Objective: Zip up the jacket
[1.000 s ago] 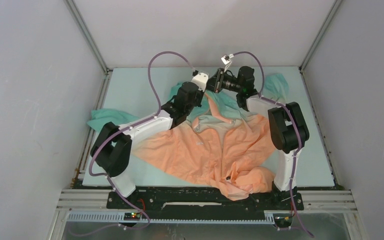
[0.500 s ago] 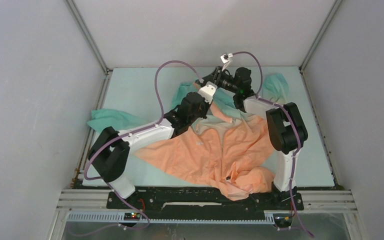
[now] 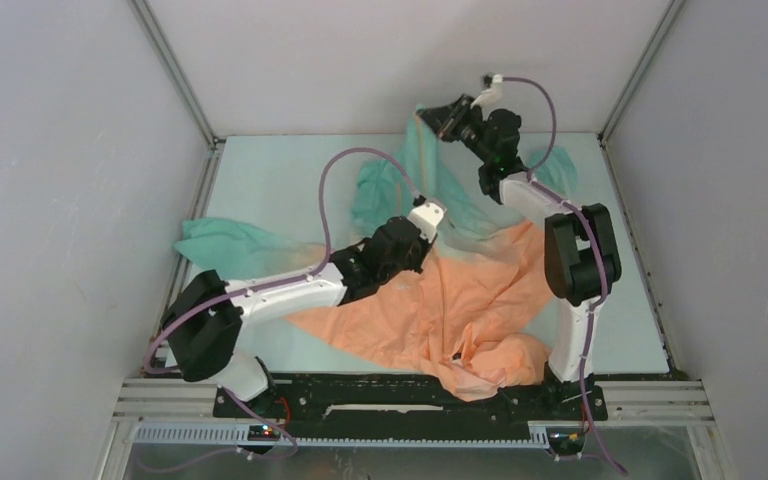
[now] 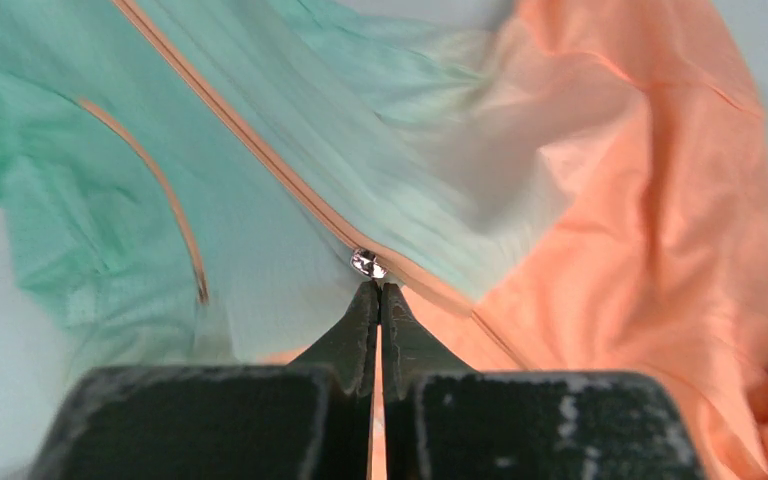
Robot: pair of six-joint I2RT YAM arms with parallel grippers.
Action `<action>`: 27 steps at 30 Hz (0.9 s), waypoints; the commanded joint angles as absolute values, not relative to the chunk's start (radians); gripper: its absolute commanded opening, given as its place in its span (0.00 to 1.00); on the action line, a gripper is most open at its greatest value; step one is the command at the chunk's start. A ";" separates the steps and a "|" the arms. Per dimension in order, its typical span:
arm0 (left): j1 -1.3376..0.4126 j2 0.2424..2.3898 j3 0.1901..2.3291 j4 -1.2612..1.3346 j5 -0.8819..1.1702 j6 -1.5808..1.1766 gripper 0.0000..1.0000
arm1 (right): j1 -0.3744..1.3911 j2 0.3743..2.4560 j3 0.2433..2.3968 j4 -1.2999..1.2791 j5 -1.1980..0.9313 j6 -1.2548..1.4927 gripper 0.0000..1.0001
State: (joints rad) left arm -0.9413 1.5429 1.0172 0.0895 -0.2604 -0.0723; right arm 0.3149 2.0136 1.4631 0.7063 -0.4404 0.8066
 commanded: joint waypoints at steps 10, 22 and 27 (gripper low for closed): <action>-1.221 1.550 1.023 -0.165 -0.210 -0.240 0.00 | 0.100 2.292 2.142 0.507 -0.253 0.765 0.00; -1.368 1.557 1.016 -0.254 -0.151 -0.345 0.00 | 0.008 2.570 2.481 0.456 -0.211 0.719 0.00; -1.423 1.573 1.013 -0.216 -0.114 -0.398 0.00 | -0.020 2.600 2.469 0.459 -0.218 0.687 0.00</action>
State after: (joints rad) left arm -1.3521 1.5787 1.0100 -0.1902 -0.2173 -0.3229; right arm -0.0082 2.5996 2.4245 0.3752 -0.2752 0.7383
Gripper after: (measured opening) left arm 0.004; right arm 0.069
